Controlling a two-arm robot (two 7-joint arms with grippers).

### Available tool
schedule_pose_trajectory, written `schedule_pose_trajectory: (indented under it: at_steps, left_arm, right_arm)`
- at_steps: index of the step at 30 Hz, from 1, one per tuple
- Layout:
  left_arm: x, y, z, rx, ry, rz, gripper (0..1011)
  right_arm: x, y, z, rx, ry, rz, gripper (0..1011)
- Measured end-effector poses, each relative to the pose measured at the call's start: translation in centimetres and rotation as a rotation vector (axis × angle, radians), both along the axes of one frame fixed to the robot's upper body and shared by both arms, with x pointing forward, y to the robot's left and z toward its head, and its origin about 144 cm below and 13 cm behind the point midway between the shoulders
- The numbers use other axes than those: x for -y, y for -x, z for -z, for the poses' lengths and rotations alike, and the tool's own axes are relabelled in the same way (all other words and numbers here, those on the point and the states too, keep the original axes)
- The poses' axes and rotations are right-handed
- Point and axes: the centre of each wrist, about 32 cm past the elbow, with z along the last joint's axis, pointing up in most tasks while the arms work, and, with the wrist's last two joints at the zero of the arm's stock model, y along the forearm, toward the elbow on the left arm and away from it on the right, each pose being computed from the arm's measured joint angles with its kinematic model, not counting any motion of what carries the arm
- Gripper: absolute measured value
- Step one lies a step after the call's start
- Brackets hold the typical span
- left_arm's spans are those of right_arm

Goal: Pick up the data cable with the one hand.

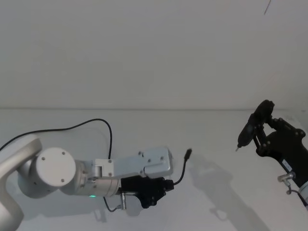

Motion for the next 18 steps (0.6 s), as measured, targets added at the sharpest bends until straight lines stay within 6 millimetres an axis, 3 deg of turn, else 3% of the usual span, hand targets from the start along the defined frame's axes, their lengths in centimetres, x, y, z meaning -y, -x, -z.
schedule_pose_trajectory:
  at_steps: [18]
  left_arm:
    - [-1.6,0.3,0.2,0.198,0.028,0.276,43]
  right_arm:
    - [-0.2,-2.1,0.6,-0.012,-0.058,-0.053,279]
